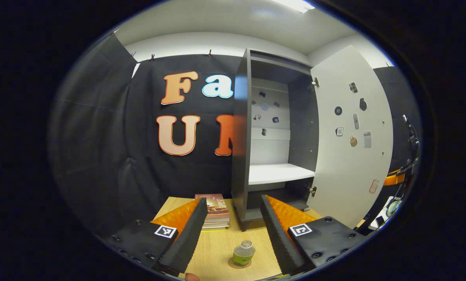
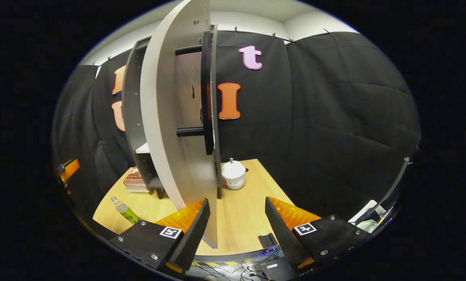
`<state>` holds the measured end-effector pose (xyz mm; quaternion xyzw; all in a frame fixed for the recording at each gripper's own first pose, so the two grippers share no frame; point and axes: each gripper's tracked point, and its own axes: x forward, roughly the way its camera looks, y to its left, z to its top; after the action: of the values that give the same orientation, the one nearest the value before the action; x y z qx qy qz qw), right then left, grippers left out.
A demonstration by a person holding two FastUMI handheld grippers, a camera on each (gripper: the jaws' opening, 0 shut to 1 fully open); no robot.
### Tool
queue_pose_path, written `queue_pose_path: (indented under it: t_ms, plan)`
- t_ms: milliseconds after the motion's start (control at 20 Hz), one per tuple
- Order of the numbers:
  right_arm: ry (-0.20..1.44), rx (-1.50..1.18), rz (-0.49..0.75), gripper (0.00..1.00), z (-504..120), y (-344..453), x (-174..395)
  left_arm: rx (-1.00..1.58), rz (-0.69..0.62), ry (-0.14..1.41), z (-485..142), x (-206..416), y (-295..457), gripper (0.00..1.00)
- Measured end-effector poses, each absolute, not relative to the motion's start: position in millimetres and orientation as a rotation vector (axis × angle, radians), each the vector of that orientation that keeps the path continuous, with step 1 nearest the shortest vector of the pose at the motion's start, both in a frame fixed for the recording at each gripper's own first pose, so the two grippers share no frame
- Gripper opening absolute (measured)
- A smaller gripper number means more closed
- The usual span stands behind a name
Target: Open the cabinet door with the right hand, grasp the bottle in the cabinet with the left hand and place it on the coaster, then close the cabinet door with the right hand.
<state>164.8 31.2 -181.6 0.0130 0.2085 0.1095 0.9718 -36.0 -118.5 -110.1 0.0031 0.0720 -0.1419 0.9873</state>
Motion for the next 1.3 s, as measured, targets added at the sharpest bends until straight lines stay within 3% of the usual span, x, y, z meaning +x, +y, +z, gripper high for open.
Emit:
queue_pose_path:
  t_ms: [650,1300]
  plan:
    - [0.351,-0.003,0.504,0.89,-176,136,167,-0.018,-0.192,0.076,-17,-24,-60,0.89]
    - [0.349,0.110,0.553,0.91,-183,220,227,0.004,-0.136,-0.020,27,-18,-7,0.90]
